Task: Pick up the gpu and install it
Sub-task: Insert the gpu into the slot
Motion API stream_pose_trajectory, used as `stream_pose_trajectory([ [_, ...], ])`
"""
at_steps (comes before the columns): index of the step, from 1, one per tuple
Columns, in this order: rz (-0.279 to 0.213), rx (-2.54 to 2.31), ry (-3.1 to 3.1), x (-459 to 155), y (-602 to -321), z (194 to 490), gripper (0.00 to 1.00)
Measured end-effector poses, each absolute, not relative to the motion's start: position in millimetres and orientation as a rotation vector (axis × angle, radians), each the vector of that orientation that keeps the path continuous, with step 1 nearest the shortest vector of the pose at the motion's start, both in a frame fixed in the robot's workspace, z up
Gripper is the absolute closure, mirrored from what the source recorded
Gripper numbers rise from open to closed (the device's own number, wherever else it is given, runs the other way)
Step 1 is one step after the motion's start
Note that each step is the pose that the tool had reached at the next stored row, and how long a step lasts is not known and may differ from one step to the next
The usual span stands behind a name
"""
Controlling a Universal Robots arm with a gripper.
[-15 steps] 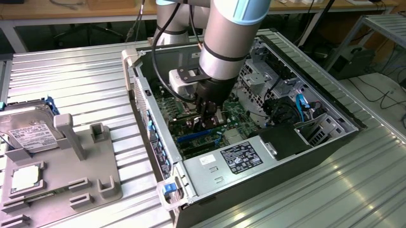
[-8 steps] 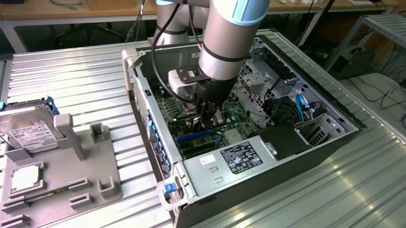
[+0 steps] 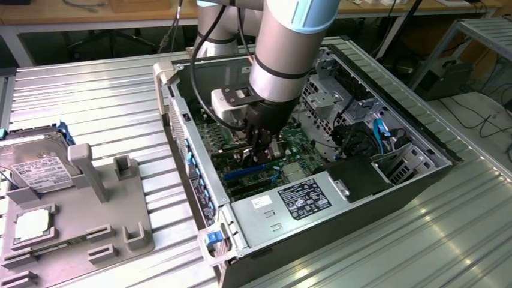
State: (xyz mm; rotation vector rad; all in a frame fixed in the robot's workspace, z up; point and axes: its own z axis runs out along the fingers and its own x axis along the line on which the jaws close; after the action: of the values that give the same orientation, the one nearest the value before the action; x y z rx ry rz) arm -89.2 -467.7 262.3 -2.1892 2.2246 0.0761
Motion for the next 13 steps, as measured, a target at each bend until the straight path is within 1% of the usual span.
stream_pose_trajectory([
  [13,0.076,-2.189,2.225,-90.2,-467.1,259.3,0.72],
])
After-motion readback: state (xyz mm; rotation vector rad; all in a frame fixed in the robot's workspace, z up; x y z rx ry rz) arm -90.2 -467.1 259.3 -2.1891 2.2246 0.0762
